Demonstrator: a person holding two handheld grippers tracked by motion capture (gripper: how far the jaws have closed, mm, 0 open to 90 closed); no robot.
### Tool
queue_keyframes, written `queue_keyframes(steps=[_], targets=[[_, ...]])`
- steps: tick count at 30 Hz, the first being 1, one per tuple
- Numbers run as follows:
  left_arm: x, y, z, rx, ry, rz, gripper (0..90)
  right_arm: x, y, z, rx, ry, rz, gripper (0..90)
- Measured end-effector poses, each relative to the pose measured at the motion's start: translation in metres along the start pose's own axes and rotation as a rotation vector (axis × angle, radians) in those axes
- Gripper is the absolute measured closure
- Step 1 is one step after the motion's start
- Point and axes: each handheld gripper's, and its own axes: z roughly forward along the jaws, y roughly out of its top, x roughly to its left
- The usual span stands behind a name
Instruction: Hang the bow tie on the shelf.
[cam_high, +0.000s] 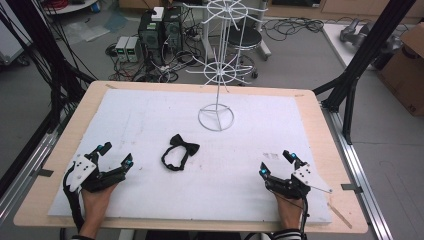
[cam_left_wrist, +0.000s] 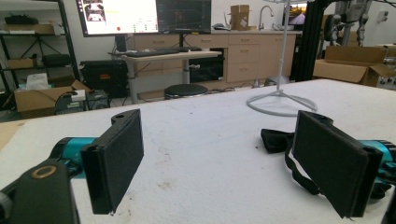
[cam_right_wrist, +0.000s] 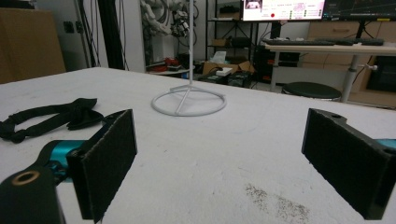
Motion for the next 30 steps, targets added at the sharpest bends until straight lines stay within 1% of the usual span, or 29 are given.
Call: queue_keyframes(steps=[5,19,22,23,25,28,30], targets=[[0.0005,0.0000,-0.0001,-0.001,0.000,-0.009,17.0,0.0001,0.0001,0.0004,0.000,0.000,-0.007,9.4],[0.0008,0.0002,0.0000,0.000,0.001,-0.009,16.2,0.0002,0.0002,0.0005,0.005,0.000,-0.003,9.4],[0.0014,0.0005,0.0005,0.003,-0.007,-0.013,16.3,0.0008,0.0003,0.0005,0.011,0.001,0.000,9.4],[0.0022,0.0008,0.0010,0.007,-0.017,-0.018,16.3,0.0006,0.0003,0.0007,0.010,0.001,-0.004,9.4],[0.0025,0.0009,0.0013,0.012,-0.021,-0.023,16.3,0.0006,0.0003,0.0008,0.010,0.000,-0.004,9.4],[0.0032,0.0019,0.0021,0.032,-0.031,-0.028,16.4,0.0005,0.0004,0.0010,0.010,0.000,-0.005,9.4],[0.0040,0.0034,0.0030,0.056,-0.036,-0.033,16.5,0.0004,0.0005,0.0014,0.012,0.000,-0.006,9.4]])
